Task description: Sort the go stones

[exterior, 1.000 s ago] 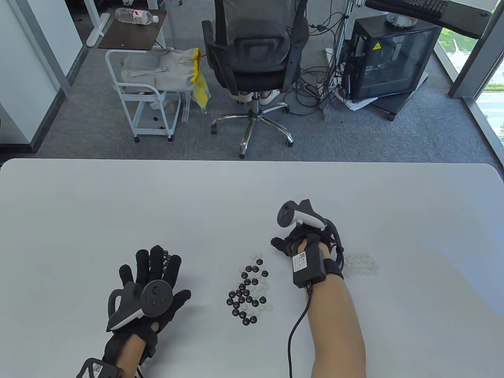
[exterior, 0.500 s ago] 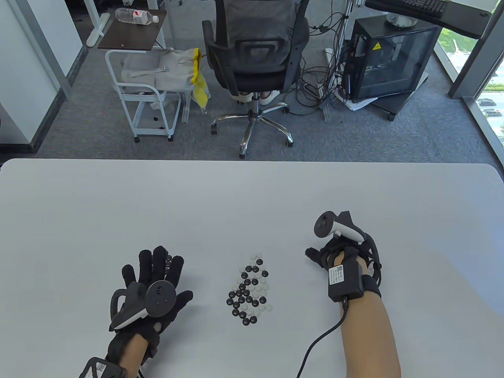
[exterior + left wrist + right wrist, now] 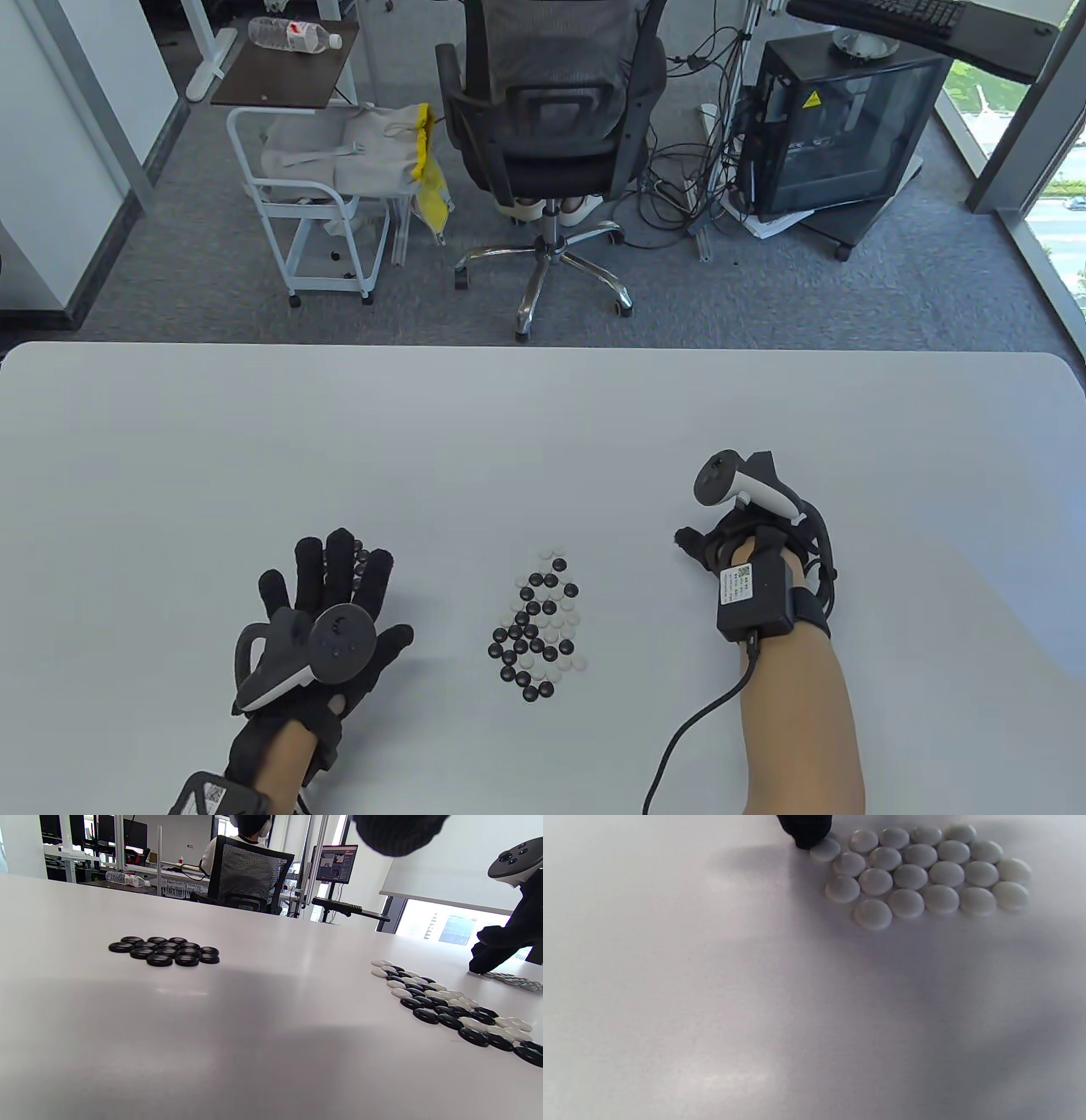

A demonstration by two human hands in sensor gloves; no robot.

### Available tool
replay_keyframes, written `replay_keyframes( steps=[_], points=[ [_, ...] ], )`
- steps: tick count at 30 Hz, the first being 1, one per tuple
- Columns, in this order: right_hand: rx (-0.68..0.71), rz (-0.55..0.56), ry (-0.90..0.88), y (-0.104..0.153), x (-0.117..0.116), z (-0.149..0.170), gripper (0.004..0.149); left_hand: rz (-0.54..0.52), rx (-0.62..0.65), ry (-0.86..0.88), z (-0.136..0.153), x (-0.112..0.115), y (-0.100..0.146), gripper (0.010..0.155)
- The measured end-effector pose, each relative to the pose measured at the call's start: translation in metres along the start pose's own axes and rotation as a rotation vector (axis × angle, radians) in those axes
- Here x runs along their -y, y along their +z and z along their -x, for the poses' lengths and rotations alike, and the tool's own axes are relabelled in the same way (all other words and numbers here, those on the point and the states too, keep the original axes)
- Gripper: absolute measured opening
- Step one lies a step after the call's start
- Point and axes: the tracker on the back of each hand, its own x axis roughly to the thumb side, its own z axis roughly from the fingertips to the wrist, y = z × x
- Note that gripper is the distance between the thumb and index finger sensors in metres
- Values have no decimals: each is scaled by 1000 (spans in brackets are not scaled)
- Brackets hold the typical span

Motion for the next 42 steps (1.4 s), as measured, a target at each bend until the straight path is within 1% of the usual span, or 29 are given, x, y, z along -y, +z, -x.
replay_keyframes(
  steps=[2,5,8,10,13,14,17,22,27,31,36,42],
  points=[
    [7,2,5,2,3,-4,77,3,-1,-1,0,0,0,83],
    [54,21,27,9,10,-20,76,1,-1,2,0,0,0,83],
    [189,35,35,19,14,-50,73,3,-3,4,1,0,0,83],
    [305,24,26,24,14,-73,72,6,-4,4,1,0,0,83],
    [435,-6,28,26,6,-106,71,8,-5,5,1,0,0,83],
    [458,-9,42,26,3,-114,70,7,-5,6,1,0,0,83],
    [488,-18,77,20,-7,-136,71,3,-5,11,2,-1,1,83],
    [494,-36,66,6,-16,-151,71,-5,-3,18,4,-2,2,84],
    [466,-52,62,-4,-20,-151,70,-8,-7,28,6,-3,2,84],
    [420,-36,69,-3,-15,-137,71,-5,-9,29,7,-3,2,83],
    [303,-34,77,2,-6,-97,71,-4,-9,24,7,-3,2,83],
    [205,-27,68,6,-4,-54,70,-10,-7,24,7,-3,2,83]
  ],
)
